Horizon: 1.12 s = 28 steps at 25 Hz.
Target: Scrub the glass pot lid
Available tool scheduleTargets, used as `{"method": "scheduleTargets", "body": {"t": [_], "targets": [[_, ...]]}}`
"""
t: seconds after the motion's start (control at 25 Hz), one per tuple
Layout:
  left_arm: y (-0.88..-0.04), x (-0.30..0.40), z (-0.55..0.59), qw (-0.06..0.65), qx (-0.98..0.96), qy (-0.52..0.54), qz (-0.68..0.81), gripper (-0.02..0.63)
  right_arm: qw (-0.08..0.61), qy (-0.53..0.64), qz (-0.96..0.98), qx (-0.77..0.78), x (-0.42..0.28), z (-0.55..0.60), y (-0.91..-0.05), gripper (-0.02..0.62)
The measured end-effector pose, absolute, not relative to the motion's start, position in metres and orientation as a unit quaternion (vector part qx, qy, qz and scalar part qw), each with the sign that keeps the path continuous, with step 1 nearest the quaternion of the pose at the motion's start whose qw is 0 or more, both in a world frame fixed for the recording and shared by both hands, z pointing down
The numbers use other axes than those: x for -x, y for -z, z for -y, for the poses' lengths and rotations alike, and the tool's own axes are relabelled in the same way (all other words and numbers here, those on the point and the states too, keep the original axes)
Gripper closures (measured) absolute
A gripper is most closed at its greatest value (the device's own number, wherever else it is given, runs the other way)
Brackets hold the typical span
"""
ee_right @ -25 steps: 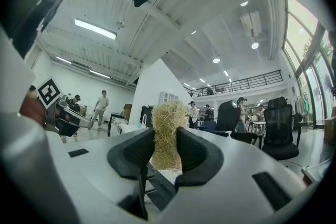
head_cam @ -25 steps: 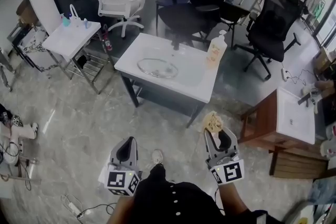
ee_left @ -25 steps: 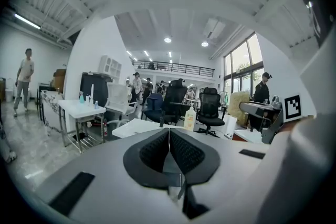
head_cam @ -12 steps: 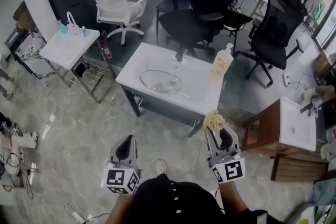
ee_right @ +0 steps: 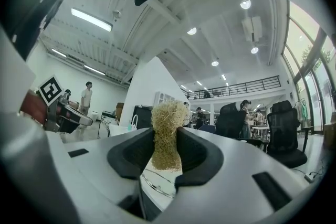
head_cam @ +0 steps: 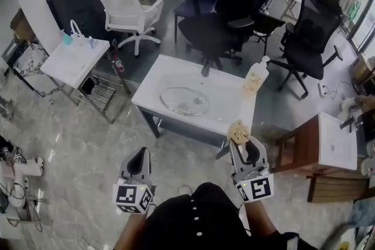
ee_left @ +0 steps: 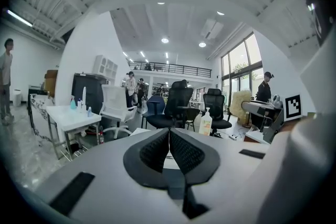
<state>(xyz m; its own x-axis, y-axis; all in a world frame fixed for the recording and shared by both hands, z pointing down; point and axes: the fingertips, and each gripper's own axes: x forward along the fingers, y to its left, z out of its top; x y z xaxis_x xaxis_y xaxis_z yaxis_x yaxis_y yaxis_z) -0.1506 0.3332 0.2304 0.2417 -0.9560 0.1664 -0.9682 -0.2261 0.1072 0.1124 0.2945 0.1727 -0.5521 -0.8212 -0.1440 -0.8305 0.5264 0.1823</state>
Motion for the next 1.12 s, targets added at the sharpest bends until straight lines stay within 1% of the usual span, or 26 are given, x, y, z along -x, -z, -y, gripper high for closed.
{"method": "scheduleTargets", "body": {"t": [0.6,1.12], "targets": [[-0.254,0.154,-0.269,0.117,-0.791,-0.05,0.598,0.58,0.013,-0.083,-0.869,0.488,-0.107,-0.227,-0.198,0.453],[-0.264,0.163,-0.176,0.135,-0.778,-0.035,0.613,0.58,0.007,-0.08,-0.875,0.478,-0.1,-0.128,-0.206,0.453]]}}
